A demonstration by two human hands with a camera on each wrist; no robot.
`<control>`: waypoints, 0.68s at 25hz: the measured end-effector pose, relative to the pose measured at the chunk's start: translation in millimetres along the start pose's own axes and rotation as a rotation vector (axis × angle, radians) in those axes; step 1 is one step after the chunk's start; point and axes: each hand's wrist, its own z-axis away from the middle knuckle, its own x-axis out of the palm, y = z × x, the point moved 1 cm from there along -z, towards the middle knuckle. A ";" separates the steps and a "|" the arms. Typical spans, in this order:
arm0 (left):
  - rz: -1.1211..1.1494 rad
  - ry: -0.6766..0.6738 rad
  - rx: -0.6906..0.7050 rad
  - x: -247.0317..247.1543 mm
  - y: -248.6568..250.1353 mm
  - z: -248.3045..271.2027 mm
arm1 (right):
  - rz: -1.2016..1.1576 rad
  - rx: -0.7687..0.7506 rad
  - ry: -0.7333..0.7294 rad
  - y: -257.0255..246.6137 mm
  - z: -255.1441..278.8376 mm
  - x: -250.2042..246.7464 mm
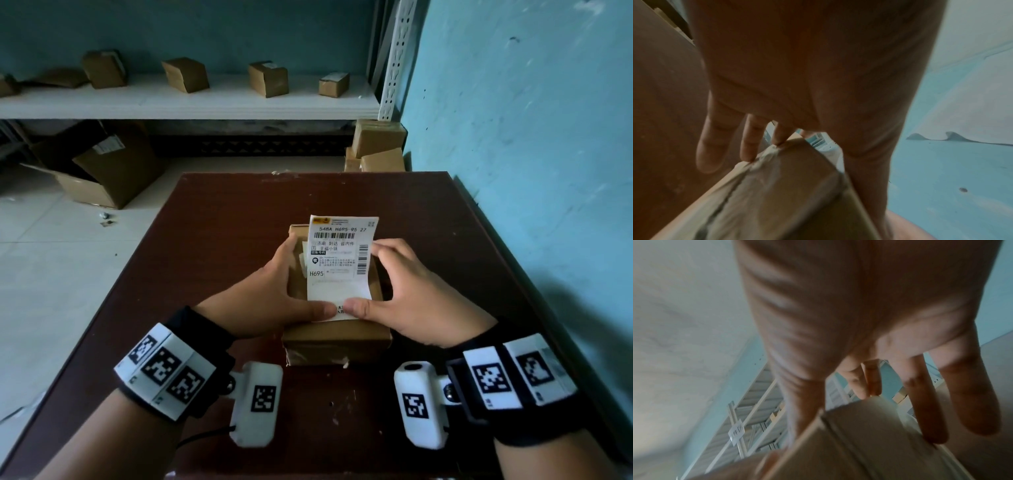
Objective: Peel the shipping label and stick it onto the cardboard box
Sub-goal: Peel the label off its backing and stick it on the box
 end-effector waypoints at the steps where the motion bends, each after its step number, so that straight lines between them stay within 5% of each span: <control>1: 0.015 0.008 -0.002 0.3 -2.2 -1.5 | 0.005 0.002 0.018 0.9 -1.4 0.6; 8: 0.098 -0.049 0.013 -10.3 -9.0 -1.6 | -0.131 -0.003 -0.013 10.7 -3.4 -3.0; 14: 0.047 0.100 0.039 -1.9 0.3 -9.1 | -0.159 0.008 0.058 3.1 -12.2 3.5; 17: 0.051 0.062 0.046 -6.3 -7.0 -9.2 | -0.169 0.017 0.010 6.6 -10.5 -0.3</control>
